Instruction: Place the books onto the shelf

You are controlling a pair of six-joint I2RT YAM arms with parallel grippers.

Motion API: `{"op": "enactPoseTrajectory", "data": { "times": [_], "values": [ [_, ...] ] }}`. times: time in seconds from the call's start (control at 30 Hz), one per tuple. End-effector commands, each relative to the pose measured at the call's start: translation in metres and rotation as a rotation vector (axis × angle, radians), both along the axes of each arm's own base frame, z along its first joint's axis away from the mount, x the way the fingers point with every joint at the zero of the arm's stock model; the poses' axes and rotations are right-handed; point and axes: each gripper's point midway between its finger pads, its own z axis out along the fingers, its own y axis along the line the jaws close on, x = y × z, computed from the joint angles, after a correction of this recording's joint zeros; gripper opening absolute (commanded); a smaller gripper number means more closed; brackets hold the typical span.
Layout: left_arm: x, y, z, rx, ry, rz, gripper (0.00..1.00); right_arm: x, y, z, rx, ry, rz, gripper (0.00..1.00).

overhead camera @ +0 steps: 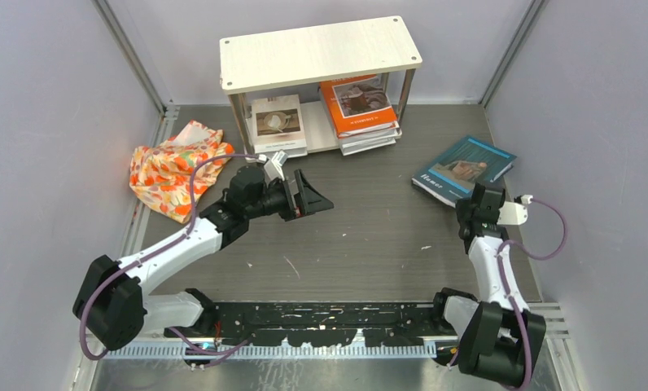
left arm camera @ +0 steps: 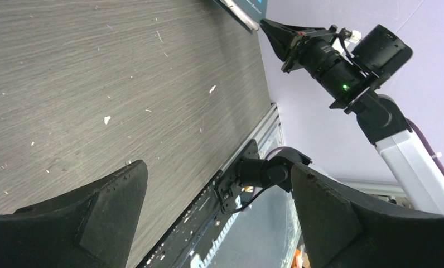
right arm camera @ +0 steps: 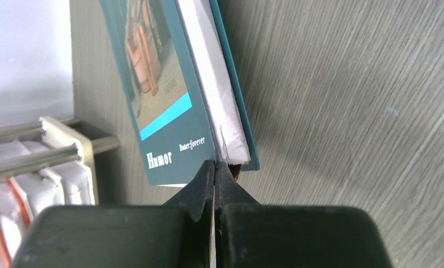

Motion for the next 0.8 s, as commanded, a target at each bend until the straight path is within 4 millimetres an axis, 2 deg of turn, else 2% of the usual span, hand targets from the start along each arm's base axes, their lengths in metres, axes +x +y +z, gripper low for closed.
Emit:
{"op": "enactPoseTrajectory", "data": {
  "times": [0.0,0.17,0.27,0.4,0.53,0.77],
  "values": [
    [0.002,-0.013,0.032,-0.079,-0.039,-0.045,1.0,-0.006,0.014,0.041,0.016,-0.07,0.067,0.01],
    [-0.011,-0.033,0.026,-0.077,0.0,-0.122,1.0,-0.027,0.035,0.067,0.062,-0.124,0.121,0.01],
    [-0.025,-0.049,0.024,-0.073,0.007,-0.169,1.0,-0.044,0.047,0.084,0.074,-0.149,0.151,0.01],
    [-0.033,-0.061,0.018,-0.076,0.026,-0.195,1.0,-0.068,0.06,0.107,0.079,-0.193,0.184,0.01],
    [-0.037,-0.068,0.009,-0.095,0.066,-0.18,1.0,-0.087,0.084,0.12,0.134,-0.214,0.272,0.01],
    [-0.031,-0.082,-0.001,-0.118,0.109,-0.13,1.0,-0.115,0.11,0.143,0.173,-0.247,0.363,0.01]
  ]
}}
